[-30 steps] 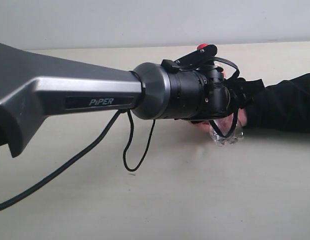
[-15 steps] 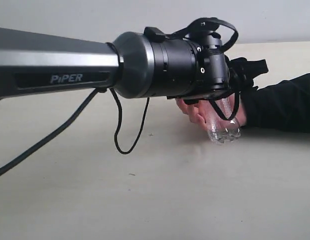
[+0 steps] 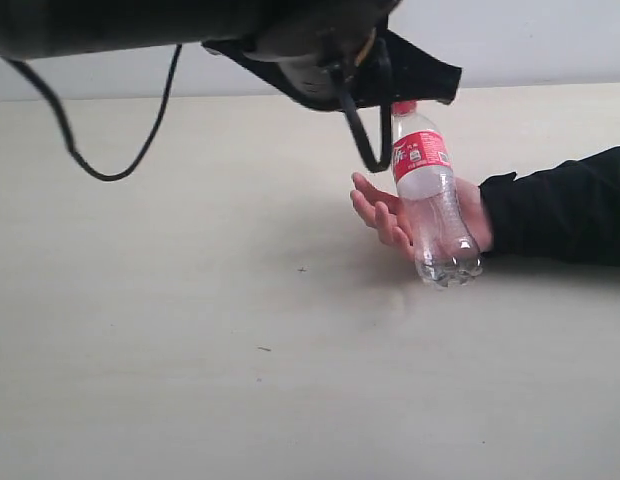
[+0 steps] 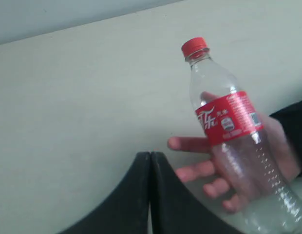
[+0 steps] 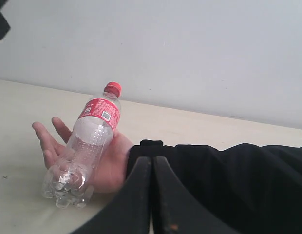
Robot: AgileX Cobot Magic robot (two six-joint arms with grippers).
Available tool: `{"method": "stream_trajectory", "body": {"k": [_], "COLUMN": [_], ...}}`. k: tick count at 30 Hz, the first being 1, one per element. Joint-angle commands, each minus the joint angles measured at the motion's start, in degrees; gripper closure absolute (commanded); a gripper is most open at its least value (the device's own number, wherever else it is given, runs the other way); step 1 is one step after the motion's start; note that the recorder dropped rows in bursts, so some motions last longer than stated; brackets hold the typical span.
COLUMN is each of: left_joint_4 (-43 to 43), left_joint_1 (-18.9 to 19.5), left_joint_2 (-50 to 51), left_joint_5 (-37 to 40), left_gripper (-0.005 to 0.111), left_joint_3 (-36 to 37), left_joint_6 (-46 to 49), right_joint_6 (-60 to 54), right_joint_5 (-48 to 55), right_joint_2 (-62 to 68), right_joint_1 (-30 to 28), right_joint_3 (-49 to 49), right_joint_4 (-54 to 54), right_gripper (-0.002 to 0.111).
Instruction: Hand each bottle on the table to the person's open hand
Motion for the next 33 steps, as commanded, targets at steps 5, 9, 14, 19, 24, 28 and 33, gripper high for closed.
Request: {"method": "stream_trajectory", "body": {"k": [5,9,14,19,24,28,33], "left_joint_4": [-0.6,-0.6,-0.8,-0.7,-0.7,-0.1,-7.1], "left_joint_1": [-2.0,-2.1,-2.1,-2.1,-2.1,-2.1,-2.6], "left_joint_2": [-24.6,-37.4,-49.3,-56.6,-60.4,-62.0,-64.6], "left_joint_5": [-16.5,-31.4,-32.7,-32.5,-32.5,-32.1,-26.6], "left_gripper": [0.107,0.107,0.107,0.107,0.107,0.107,0.107], "left_joint_3": [24.2,36.2,42.2,43.0,43.0,43.0,43.0], "left_joint_6": [2.7,2.7,2.7,2.7,2.7,4.2,5.3], "right_joint_6": [0.2,0.2,0.2,0.2,0.2,0.2,0.2], "right_joint_5": [-0.1,-0.1,-0.1,-0.1,-0.1,-0.1,-0.1], "right_joint_2": [-0.2,-0.2,-0.2,-0.2,-0.2,-0.2,-0.2], "right_joint_1": [-0.2,-0.2,-0.2,-0.2,-0.2,-0.2,-0.2], "right_joint_3": [0.2,0.2,0.2,0.2,0.2,0.2,0.2], "right_joint_4": [0.2,0.2,0.2,0.2,0.0,0.0,0.0], "right_gripper": [0.108,0.108,0.108,0.108,0.108,0.108,0.108]}}
